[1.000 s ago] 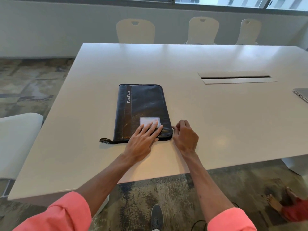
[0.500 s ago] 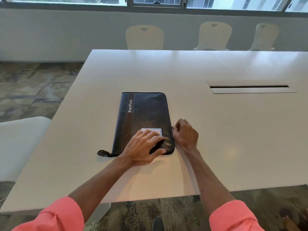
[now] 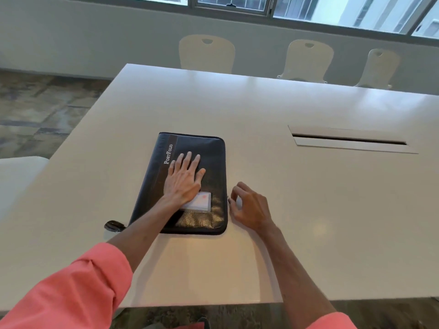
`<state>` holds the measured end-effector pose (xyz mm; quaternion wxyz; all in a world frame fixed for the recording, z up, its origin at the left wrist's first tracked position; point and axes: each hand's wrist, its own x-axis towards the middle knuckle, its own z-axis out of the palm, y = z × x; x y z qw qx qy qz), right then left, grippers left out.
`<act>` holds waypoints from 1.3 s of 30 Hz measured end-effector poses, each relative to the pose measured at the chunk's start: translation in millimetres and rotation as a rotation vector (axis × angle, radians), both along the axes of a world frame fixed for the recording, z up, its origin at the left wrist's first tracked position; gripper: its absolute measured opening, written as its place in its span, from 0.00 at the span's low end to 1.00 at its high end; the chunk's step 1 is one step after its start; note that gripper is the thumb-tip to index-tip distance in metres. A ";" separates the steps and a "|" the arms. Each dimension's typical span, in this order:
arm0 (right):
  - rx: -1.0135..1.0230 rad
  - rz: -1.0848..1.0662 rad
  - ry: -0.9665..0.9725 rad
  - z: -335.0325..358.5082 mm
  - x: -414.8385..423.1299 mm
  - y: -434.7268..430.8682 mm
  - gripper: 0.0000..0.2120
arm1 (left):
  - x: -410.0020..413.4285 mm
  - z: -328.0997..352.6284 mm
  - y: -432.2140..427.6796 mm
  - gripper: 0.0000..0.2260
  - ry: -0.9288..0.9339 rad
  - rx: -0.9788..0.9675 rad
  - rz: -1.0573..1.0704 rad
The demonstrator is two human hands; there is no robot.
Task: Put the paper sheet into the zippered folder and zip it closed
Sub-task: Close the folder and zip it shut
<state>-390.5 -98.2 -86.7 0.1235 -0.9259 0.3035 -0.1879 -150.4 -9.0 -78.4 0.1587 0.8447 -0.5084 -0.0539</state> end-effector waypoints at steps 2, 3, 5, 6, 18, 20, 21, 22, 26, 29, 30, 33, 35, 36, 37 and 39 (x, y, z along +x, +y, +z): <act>-0.030 -0.016 -0.010 0.0 1.0 -4.5 0.08 | 4.0 0.6 -4.2 0.29 -0.007 -0.004 0.026; -0.047 -0.033 -0.022 0.1 3.6 -6.1 0.08 | 5.8 0.6 -5.4 0.30 -0.012 0.008 0.038; -0.071 -0.068 -0.040 0.6 10.0 -7.0 0.08 | 6.7 -1.9 -5.6 0.30 -0.032 0.045 0.044; -0.075 -0.083 -0.046 1.1 13.4 -7.7 0.07 | 6.6 -3.7 -5.1 0.30 -0.041 0.056 0.038; -0.018 -0.222 -0.075 10.5 53.4 -37.1 0.08 | 13.3 -13.7 -4.5 0.31 -0.060 0.050 0.009; -0.006 -0.241 -0.070 11.7 60.0 -40.6 0.09 | 13.7 -15.5 -4.1 0.31 -0.061 0.049 0.009; -0.004 -0.251 -0.068 12.3 63.2 -42.7 0.09 | 13.7 -16.5 -4.1 0.31 -0.065 0.049 0.008; -0.001 -0.261 -0.066 12.9 66.2 -45.3 0.09 | 14.0 -17.4 -4.2 0.31 -0.068 0.045 0.006; 0.025 -0.297 -0.071 15.8 79.0 -58.9 0.10 | 15.2 -21.2 -4.3 0.32 -0.077 0.023 -0.006; 0.050 -0.317 -0.081 18.7 89.9 -70.6 0.10 | 16.2 -23.9 -3.7 0.32 -0.090 0.026 -0.018; 0.058 -0.319 -0.084 19.6 93.6 -75.1 0.10 | 16.0 -24.6 -3.6 0.32 -0.089 0.023 -0.020; 0.071 -0.333 -0.083 23.3 104.2 -91.2 0.11 | 14.6 -25.5 -3.6 0.32 -0.087 0.011 -0.023; 0.069 -0.341 -0.089 24.9 111.8 -101.3 0.11 | 14.6 -25.5 -2.9 0.32 -0.083 0.005 -0.018; 0.071 -0.342 -0.094 25.4 115.8 -105.8 0.11 | 14.6 -25.1 -2.8 0.32 -0.079 0.008 -0.017; 0.077 -0.341 -0.097 25.7 120.0 -110.2 0.11 | 14.2 -24.8 -3.1 0.33 -0.076 0.013 -0.015; 0.082 -0.333 -0.098 25.5 127.7 -118.6 0.11 | 14.1 -22.7 -4.3 0.33 -0.075 0.016 -0.009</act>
